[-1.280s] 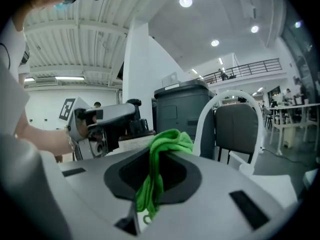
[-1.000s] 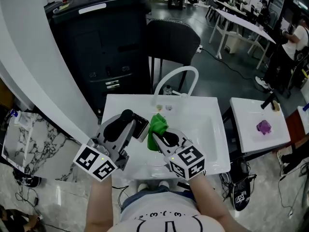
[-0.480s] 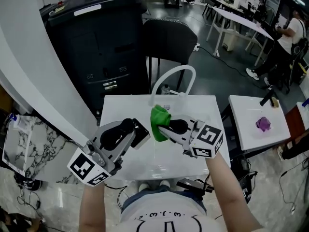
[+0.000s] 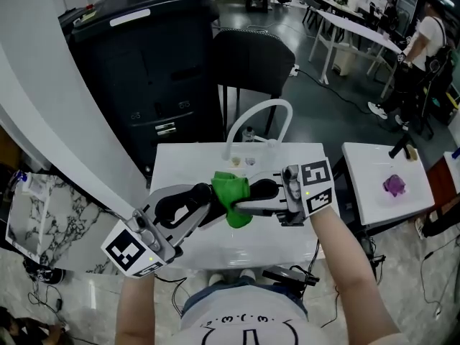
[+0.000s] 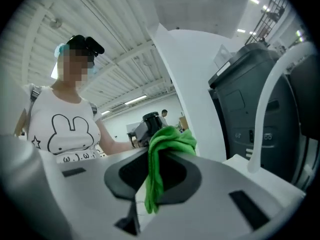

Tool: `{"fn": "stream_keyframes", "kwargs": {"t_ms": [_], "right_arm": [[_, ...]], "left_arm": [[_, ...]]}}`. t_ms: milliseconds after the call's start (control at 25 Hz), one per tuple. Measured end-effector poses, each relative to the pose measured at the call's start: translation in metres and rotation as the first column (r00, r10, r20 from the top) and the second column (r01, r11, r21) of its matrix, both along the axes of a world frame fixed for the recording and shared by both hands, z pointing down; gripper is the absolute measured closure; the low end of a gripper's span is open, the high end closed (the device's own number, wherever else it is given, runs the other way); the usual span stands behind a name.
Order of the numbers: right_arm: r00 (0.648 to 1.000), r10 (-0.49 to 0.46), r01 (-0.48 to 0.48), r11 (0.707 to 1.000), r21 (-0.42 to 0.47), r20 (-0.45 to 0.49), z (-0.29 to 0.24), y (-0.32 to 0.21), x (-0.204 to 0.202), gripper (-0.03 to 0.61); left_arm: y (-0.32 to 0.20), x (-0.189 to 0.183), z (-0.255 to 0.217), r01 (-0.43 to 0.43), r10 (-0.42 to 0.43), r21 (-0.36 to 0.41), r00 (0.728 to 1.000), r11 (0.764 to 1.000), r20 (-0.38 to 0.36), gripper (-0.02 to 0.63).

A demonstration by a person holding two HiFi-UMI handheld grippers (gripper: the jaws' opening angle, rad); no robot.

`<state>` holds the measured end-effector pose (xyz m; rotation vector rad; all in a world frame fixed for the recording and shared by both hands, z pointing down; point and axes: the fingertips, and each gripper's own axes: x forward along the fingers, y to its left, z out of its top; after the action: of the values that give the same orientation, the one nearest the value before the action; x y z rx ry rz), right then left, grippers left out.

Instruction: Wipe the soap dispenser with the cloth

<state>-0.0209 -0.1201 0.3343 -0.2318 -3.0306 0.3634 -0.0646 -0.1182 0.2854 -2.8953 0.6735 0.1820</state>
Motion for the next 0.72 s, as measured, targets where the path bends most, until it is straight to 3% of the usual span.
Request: {"fn": "stream_keyframes", "kwargs": {"t_ms": [440,600,720], "right_arm": [[0.986,0.015,-0.025,0.998,-0.061,-0.169,0.068,0.000,-0.007,0.529],[0.970,0.045,-0.055,0.998,-0.035,-0.240,0.081,-0.006,-0.005,0.529],[0.960,0.107,-0.110,0.994,0.005,-0.258,0.078,-0.015,0.004,0.529]], "left_arm": [[0.002,0.002,0.006,0.012,-0.012,0.004,0.999,1.000,0.041,0.517],[0.002,0.004,0.006,0.011,-0.013,0.022,0.998,1.000,0.060,0.517],[0.008,0.009,0.012,0.000,-0.004,0.030,0.992,1.000,0.125,0.517]]}}
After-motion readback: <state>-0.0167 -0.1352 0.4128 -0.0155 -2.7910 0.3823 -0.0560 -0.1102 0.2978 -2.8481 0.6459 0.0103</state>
